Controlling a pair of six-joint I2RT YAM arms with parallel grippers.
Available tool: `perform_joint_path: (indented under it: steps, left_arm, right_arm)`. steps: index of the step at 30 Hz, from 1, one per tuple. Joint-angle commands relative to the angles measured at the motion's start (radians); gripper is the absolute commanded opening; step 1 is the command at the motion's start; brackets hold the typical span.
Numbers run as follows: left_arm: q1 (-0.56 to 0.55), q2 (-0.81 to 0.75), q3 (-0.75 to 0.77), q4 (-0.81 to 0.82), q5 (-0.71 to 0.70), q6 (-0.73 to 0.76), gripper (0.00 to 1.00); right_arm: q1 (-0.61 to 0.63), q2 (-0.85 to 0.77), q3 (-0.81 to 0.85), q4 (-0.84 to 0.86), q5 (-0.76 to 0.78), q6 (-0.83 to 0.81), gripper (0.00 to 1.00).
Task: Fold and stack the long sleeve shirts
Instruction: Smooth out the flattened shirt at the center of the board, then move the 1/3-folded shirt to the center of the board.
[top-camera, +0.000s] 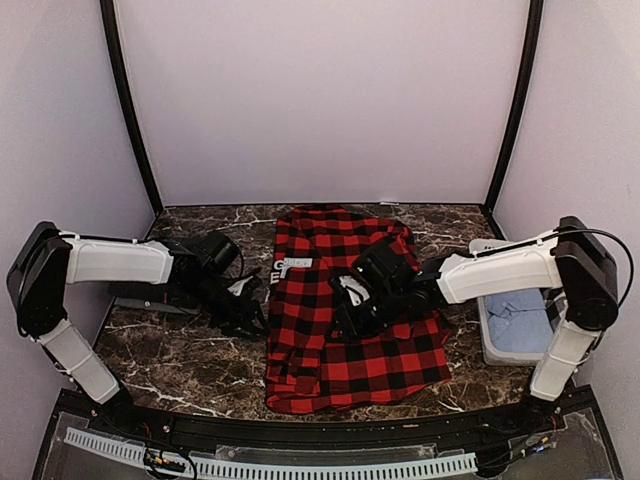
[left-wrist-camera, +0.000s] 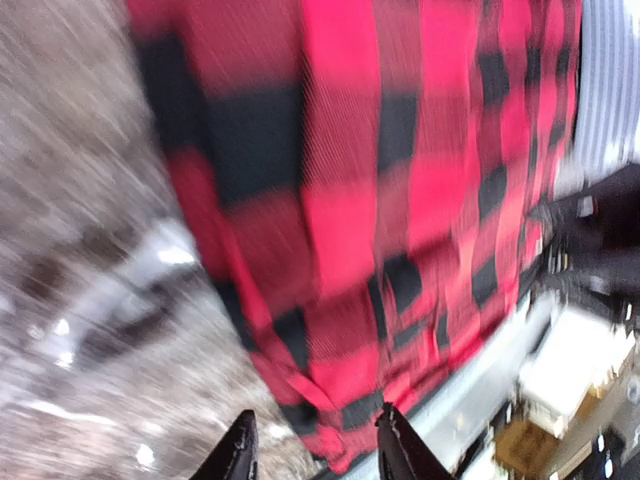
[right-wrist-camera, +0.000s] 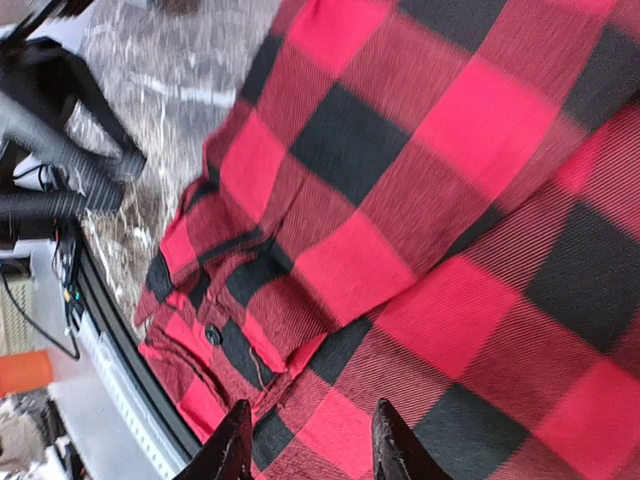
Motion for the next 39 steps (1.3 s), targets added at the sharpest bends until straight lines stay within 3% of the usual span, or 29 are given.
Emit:
perform_joint_path:
  steps: [1,9,18,22,28,39]
  left_arm:
    - [0.057,0.012,0.065,0.088,-0.114,-0.006,0.39]
    - [0.059,0.174,0.142,0.157,-0.192,-0.018,0.37]
    - [0.044,0.23,0.143,0.168,-0.221,-0.021,0.3]
    - [0.008,0.255,0.157,0.127,-0.303,-0.029,0.22]
    - [-0.019,0.264,0.15,0.119,-0.375,-0.08,0.01]
    - [0.096,0.189,0.103,0.028,-0.484,-0.024,0.0]
  right_arm:
    - [-0.014,-0.054,0.005,0.014,0.145,-0.027,0.38]
    - [-0.076,-0.094,-0.011,0.036,0.241,-0.043,0.38]
    - [-0.102,-0.19,-0.047,0.069,0.413,-0.031,0.39]
    - [-0.104,-0.235,-0.051,0.074,0.517,-0.036,0.4]
    - [-0.105,-0.311,-0.077,0.173,0.646,-0.054,0.43]
    - [-0.152,-0.304,-0.045,0.116,0.695,-0.082,0.45]
